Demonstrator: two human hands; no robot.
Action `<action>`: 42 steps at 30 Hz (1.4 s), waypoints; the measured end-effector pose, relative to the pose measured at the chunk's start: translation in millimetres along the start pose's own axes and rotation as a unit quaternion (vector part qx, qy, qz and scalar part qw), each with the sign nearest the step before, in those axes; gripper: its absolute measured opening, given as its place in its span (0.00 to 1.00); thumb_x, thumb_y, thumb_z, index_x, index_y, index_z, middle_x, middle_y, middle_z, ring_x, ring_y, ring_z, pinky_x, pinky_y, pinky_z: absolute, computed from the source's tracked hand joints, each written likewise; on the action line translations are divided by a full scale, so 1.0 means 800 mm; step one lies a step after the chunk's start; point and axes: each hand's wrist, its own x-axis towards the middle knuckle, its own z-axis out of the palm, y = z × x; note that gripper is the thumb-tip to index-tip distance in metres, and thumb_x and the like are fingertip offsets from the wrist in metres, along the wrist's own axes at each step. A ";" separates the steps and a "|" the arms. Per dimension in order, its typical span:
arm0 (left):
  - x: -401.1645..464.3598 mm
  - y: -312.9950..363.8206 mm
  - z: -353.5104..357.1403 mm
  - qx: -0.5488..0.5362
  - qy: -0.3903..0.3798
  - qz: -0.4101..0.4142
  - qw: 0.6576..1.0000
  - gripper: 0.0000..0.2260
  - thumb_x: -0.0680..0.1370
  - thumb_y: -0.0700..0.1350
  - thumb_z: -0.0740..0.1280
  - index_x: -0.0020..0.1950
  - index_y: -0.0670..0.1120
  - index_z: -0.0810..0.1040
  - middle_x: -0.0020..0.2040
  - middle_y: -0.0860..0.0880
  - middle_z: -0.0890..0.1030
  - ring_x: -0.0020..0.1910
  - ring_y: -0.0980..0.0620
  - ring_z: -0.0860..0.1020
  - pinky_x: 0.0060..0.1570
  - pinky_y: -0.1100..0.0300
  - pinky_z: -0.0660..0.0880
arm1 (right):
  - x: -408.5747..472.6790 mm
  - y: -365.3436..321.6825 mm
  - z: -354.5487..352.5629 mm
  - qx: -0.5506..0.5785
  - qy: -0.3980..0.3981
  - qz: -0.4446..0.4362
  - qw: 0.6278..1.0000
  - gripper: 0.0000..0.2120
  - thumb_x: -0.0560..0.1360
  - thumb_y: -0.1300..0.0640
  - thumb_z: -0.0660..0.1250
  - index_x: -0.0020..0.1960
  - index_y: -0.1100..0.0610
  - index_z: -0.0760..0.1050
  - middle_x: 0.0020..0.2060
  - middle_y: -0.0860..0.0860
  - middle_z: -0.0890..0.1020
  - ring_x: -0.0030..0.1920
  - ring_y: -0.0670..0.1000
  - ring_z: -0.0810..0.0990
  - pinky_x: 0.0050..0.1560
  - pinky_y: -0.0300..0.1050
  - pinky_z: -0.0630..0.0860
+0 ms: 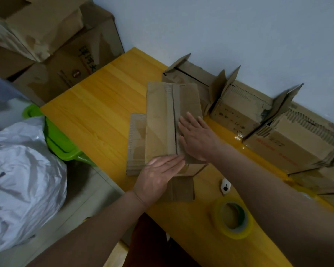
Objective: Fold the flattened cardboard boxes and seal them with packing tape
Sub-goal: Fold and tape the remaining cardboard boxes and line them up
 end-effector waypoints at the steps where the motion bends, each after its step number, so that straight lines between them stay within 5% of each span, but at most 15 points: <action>1: 0.002 -0.003 -0.005 0.016 -0.009 0.008 1.000 0.16 0.79 0.39 0.60 0.64 0.43 0.79 0.62 0.47 0.80 0.63 0.50 0.77 0.63 0.50 0.72 | -0.003 0.001 -0.002 0.019 0.004 -0.007 1.000 0.26 0.83 0.47 0.40 0.78 0.55 0.43 0.78 0.51 0.44 0.76 0.50 0.36 0.75 0.50 0.36; 6: 0.018 -0.039 -0.038 0.072 -0.125 -0.004 0.990 0.24 0.81 0.53 0.59 0.75 0.44 0.64 0.70 0.49 0.72 0.74 0.51 0.64 0.75 0.45 0.55 | -0.021 -0.002 0.008 0.136 0.016 -0.090 0.986 0.25 0.83 0.48 0.41 0.78 0.51 0.47 0.78 0.46 0.46 0.76 0.42 0.41 0.74 0.43 0.35; 10: 0.016 -0.052 -0.037 0.098 -0.182 0.053 0.977 0.20 0.82 0.50 0.56 0.73 0.48 0.68 0.72 0.50 0.70 0.75 0.48 0.62 0.74 0.47 0.54 | -0.009 0.007 0.014 0.090 0.008 -0.109 0.990 0.29 0.79 0.46 0.37 0.78 0.52 0.46 0.78 0.47 0.47 0.76 0.43 0.41 0.72 0.41 0.33; 18: 0.016 -0.051 -0.031 0.096 -0.165 0.068 0.979 0.24 0.78 0.42 0.67 0.73 0.50 0.68 0.72 0.52 0.70 0.74 0.47 0.64 0.73 0.47 0.57 | 0.043 0.019 -0.005 -0.046 -0.007 -0.045 0.998 0.27 0.82 0.48 0.41 0.78 0.55 0.38 0.78 0.51 0.40 0.77 0.48 0.38 0.76 0.49 0.38; 24: 0.012 -0.051 -0.030 0.091 -0.168 0.073 0.979 0.20 0.80 0.43 0.57 0.72 0.50 0.70 0.71 0.52 0.71 0.74 0.47 0.65 0.71 0.46 0.61 | 0.043 0.001 -0.010 -0.002 0.022 -0.058 0.998 0.28 0.82 0.50 0.41 0.78 0.59 0.38 0.77 0.54 0.40 0.77 0.50 0.38 0.76 0.48 0.38; 36: 0.010 -0.057 -0.024 0.071 -0.130 0.084 0.985 0.28 0.75 0.40 0.72 0.73 0.50 0.67 0.71 0.52 0.72 0.72 0.45 0.67 0.68 0.46 0.68 | 0.126 0.023 -0.026 -0.014 -0.015 -0.014 1.000 0.28 0.82 0.49 0.41 0.78 0.58 0.36 0.77 0.54 0.38 0.77 0.50 0.37 0.76 0.48 0.38; 42: 0.006 -0.061 -0.019 0.073 -0.101 0.095 0.988 0.24 0.78 0.41 0.69 0.72 0.51 0.69 0.71 0.52 0.72 0.73 0.45 0.67 0.69 0.48 0.65 | 0.161 0.033 -0.038 0.033 0.040 0.013 0.999 0.28 0.83 0.49 0.44 0.78 0.57 0.39 0.78 0.52 0.42 0.77 0.50 0.40 0.76 0.47 0.39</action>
